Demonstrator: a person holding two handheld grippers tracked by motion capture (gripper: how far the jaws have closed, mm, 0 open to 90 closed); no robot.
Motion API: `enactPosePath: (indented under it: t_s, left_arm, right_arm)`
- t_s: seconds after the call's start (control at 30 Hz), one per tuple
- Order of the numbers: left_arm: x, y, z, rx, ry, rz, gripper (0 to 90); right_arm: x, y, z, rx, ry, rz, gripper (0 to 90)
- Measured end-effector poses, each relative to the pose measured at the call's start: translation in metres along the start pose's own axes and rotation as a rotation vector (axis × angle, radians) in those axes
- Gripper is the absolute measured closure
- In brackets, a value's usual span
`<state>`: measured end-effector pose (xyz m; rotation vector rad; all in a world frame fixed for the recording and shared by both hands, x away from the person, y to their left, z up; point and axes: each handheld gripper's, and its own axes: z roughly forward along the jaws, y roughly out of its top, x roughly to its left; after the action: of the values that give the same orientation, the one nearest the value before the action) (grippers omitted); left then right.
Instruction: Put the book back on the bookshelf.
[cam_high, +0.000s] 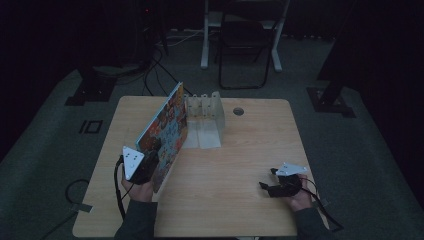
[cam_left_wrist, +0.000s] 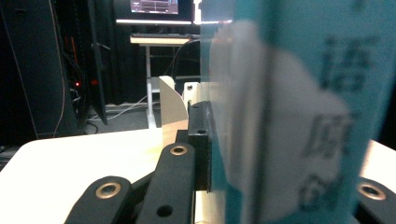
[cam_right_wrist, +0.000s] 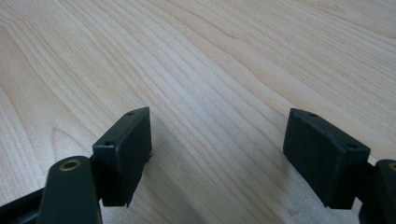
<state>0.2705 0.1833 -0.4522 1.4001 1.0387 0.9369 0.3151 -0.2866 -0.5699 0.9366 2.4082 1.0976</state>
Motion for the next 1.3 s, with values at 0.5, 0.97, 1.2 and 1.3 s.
enactPosePath:
  t_s: [0.5, 0.97, 1.2, 1.3]
  left_arm:
    - [-0.007, -0.001, 0.011, 0.004, 0.033, 0.010, 81.2]
    - [-0.013, -0.003, 0.021, 0.001, 0.069, 0.021, 81.3]
    - [-0.014, -0.002, 0.027, -0.007, 0.089, 0.014, 81.3]
    - [-0.016, -0.002, 0.029, -0.008, 0.102, 0.021, 81.3]
  right_arm:
    - [0.000, 0.000, 0.000, 0.002, 0.003, 0.006, 23.2]
    - [0.000, 0.000, 0.001, 0.002, 0.003, -0.002, 23.2]
    - [0.001, 0.000, 0.001, 0.006, 0.000, -0.008, 23.2]
    - [0.001, 0.000, 0.001, 0.006, 0.000, -0.008, 23.2]
